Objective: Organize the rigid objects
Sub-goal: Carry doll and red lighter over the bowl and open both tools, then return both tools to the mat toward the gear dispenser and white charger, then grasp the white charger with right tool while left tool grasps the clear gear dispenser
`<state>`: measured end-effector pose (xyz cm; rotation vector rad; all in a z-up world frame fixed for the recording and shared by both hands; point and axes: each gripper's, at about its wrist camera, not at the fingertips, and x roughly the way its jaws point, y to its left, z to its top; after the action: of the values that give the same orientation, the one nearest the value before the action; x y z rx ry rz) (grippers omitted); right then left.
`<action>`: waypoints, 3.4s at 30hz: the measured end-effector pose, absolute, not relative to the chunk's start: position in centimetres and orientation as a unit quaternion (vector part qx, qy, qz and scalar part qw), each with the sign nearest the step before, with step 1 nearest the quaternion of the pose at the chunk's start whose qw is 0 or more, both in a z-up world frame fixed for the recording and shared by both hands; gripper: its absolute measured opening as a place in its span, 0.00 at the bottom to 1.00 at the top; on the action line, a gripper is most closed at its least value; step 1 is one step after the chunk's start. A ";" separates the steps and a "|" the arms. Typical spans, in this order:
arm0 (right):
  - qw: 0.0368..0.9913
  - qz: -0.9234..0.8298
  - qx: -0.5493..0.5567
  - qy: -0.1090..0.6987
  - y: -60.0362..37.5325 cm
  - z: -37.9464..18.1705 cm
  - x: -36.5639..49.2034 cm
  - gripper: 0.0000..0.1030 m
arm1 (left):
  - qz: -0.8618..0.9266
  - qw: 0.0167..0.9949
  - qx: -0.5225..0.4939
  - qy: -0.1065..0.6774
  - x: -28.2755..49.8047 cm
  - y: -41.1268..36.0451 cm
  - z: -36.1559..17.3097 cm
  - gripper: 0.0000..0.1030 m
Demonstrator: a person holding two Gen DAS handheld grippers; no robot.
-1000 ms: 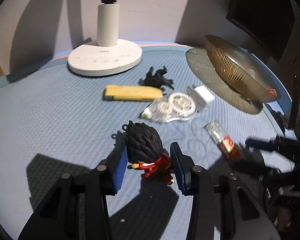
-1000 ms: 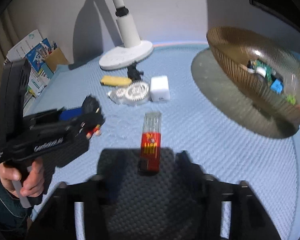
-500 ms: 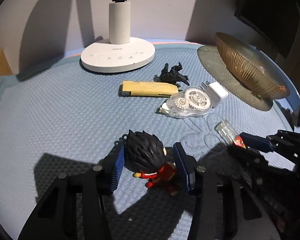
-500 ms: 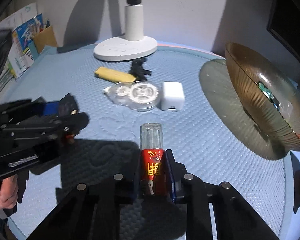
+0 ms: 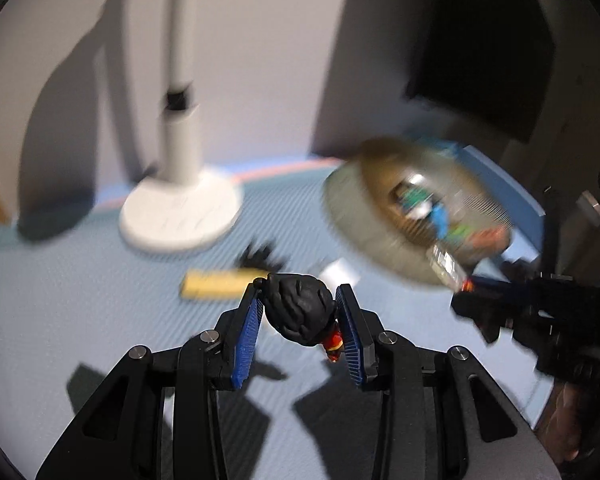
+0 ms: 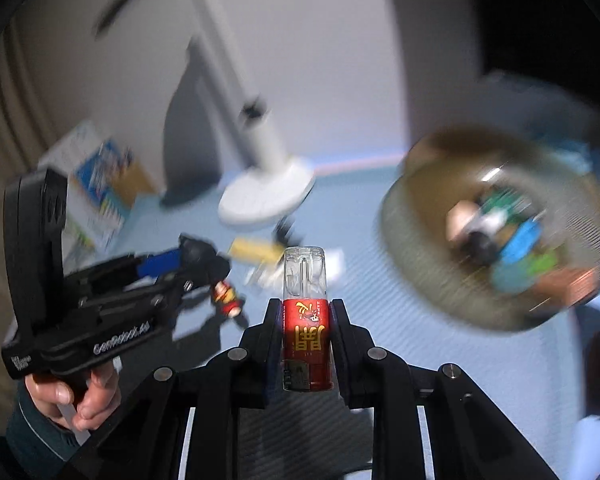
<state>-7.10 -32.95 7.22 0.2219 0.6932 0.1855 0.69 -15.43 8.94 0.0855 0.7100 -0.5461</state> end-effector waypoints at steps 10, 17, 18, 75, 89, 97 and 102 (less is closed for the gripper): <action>0.925 -0.105 0.176 0.321 -48.1 13.4 -1.8 0.22 | -0.348 0.881 0.049 0.315 6.6 -27.9 15.1 0.33; 0.878 -0.174 0.219 0.388 -54.2 8.0 3.5 0.22 | -0.341 0.855 0.071 0.384 10.5 -33.5 8.6 0.33; 0.874 -0.180 0.221 0.393 -54.7 7.5 3.6 0.22 | -0.341 0.853 0.074 0.388 10.7 -33.9 7.9 0.33; 0.915 0.045 0.087 0.392 -28.8 -1.6 -2.2 0.57 | -0.124 0.910 -0.054 0.392 0.3 -1.7 0.7 0.77; 0.906 0.046 0.087 0.412 -29.0 -1.5 -1.8 0.57 | -0.140 0.896 0.008 0.422 0.7 -4.3 0.5 0.77; 0.896 0.067 0.104 0.426 -29.2 -0.3 2.1 0.57 | -0.245 0.876 0.101 0.403 3.6 -11.8 3.1 0.77; 0.898 0.073 0.093 0.425 -28.4 -1.3 3.1 0.54 | -0.266 0.863 0.121 0.412 5.5 -14.3 1.5 0.76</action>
<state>3.09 -28.37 -1.32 0.1920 0.8792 0.1503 5.53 -14.29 1.46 0.2539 0.8637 -0.5579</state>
